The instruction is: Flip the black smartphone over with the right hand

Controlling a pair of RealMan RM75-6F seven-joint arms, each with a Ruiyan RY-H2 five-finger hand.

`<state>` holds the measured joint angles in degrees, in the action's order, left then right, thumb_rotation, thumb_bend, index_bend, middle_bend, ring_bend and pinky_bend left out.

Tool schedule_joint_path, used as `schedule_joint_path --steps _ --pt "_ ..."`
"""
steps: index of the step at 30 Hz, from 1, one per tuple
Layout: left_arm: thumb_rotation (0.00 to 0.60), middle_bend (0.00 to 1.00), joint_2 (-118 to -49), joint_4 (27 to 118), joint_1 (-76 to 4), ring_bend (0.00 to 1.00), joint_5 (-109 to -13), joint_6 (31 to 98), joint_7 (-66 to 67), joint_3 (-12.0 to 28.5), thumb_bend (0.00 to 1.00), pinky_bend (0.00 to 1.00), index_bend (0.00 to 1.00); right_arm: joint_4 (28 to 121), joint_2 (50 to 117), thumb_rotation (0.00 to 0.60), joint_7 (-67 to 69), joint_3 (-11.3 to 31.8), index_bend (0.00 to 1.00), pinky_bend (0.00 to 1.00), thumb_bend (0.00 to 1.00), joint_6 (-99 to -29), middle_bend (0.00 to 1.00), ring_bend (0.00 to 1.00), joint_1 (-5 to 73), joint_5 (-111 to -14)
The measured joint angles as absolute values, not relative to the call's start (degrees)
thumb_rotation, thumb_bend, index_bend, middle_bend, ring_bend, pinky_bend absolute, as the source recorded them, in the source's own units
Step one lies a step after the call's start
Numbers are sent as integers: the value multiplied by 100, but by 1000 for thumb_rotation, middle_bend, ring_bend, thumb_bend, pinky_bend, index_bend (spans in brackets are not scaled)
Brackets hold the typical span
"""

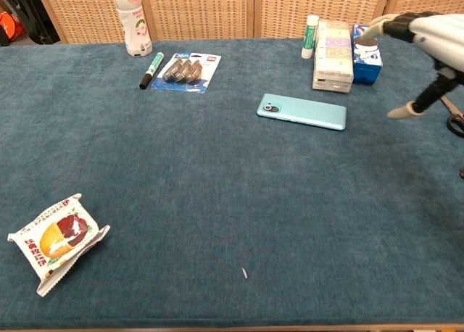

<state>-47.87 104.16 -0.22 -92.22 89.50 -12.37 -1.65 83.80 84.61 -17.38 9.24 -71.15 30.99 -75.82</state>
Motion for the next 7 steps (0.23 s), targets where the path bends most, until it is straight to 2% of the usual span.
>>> schedule_joint_path --steps 7 --pt "600 0 -4869 10456 27 0 -9284 9022 -1007 -189 0 0 0 8657 7837 600 -1064 456 123 0 0 -8161 0 0 2296 -8182"
